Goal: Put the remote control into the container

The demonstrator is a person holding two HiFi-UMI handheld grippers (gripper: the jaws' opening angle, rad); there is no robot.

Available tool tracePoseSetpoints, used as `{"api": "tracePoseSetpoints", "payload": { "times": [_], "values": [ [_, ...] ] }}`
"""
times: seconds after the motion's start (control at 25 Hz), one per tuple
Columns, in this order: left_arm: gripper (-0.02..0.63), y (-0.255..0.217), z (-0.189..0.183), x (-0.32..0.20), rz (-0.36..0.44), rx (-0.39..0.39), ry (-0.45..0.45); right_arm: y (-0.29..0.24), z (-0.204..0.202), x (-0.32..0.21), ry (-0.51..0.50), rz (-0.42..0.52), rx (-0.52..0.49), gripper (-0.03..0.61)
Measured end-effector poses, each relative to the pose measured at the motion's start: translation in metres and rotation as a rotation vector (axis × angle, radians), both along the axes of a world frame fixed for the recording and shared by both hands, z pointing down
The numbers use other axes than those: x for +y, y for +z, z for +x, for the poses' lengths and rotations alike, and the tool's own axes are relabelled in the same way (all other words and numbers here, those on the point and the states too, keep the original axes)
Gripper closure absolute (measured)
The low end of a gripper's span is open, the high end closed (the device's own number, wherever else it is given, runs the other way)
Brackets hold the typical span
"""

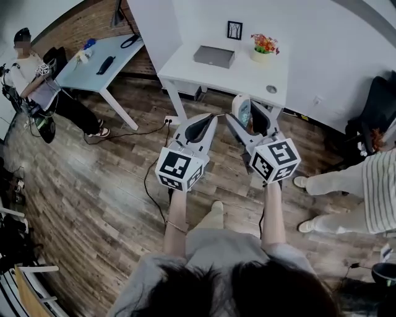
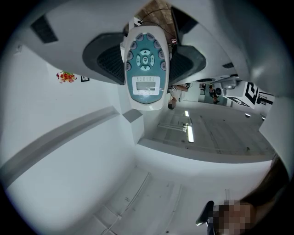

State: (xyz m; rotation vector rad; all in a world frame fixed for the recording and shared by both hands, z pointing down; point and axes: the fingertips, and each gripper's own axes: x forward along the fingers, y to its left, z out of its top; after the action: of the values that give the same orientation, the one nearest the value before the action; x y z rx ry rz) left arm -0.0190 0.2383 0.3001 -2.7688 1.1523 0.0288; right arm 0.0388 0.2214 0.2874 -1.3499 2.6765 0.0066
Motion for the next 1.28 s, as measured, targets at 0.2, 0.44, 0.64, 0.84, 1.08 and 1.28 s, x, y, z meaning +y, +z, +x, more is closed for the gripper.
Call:
{"api": "tracePoseSetpoints", "payload": {
  "times": [0.2,0.44,0.64,0.84,1.08,1.28],
  "values": [
    [0.611,-0.007,-0.003,-0.052,0.003,0.016,0.03,-0.006,0.003,-0.049,0.025,0.009,0.019,0.293],
    [0.611,-0.007,-0.009,-0.108,-0.005,0.054,0.052,-0.006,0.007,-0.1,0.053,0.015,0.02,0.293],
    [0.611,-0.001,-0.003,-0.142,-0.013,0.039,0.075,0.003,0.009,-0.134,0.07,0.0,0.009,0.293],
    [0.611,0.005,-0.003,-0.164,-0.024,0.043,0.08,0.012,0.007,-0.158,0.07,-0.024,0.015,0.293],
    [0.611,0.018,-0.002,-0.198,-0.058,0.032,0.073,0.018,0.008,-0.196,0.063,-0.045,0.023,0.293],
    [0.611,0.019,-0.008,-0.237,-0.069,0.039,0.043,0.017,0.006,-0.237,0.039,-0.049,0.029,0.293]
  ]
}}
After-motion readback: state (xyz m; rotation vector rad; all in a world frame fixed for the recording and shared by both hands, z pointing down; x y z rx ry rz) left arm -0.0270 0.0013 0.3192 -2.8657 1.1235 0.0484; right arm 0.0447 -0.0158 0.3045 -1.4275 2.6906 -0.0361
